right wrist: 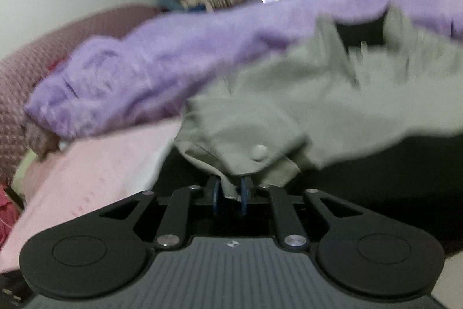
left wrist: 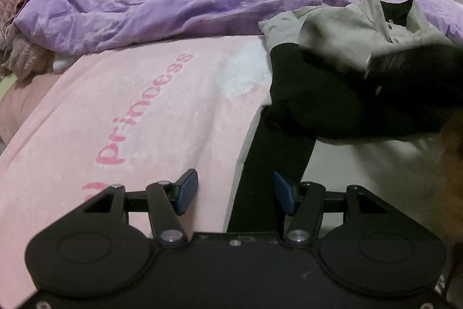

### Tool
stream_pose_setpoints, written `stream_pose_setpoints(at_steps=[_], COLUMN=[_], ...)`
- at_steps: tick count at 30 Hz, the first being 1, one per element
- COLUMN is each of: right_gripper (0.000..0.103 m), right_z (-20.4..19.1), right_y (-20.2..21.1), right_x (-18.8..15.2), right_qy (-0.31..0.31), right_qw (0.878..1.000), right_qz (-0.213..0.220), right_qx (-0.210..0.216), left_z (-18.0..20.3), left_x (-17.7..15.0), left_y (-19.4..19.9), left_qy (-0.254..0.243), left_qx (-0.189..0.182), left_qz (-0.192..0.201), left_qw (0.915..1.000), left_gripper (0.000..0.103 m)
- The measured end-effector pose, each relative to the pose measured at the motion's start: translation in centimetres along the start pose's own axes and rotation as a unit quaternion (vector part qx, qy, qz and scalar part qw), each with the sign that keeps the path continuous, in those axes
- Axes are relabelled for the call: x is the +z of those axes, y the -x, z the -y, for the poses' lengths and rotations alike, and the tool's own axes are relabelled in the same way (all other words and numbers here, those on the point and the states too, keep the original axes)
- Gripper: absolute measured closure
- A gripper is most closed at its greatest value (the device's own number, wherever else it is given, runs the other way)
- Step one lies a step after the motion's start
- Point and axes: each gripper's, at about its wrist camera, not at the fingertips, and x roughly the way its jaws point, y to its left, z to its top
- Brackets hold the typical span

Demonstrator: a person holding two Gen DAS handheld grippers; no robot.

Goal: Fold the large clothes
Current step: 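Carry the held sleeve across the jacket back with the right tool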

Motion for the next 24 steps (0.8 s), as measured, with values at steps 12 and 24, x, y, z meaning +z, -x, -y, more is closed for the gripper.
stream_pose_setpoints(at_steps=[12,24], right_gripper=[0.087,0.06], right_z=[-1.0,-1.2], right_y=[-0.3,2.0], right_x=[-1.5,-1.1], right_qy=[0.025,0.017], right_qw=[0.999,1.0], right_qz=[0.015,0.012], right_qx=[-0.016,0.017], left_z=[-0.2,-0.3], left_x=[0.0,0.0], left_y=[-0.3,-0.3], left_qy=[0.013,0.01], left_qx=[-0.004,-0.004], left_qz=[0.004,0.005], left_qw=[0.9999,0.9999], left_gripper=[0.041,0.042])
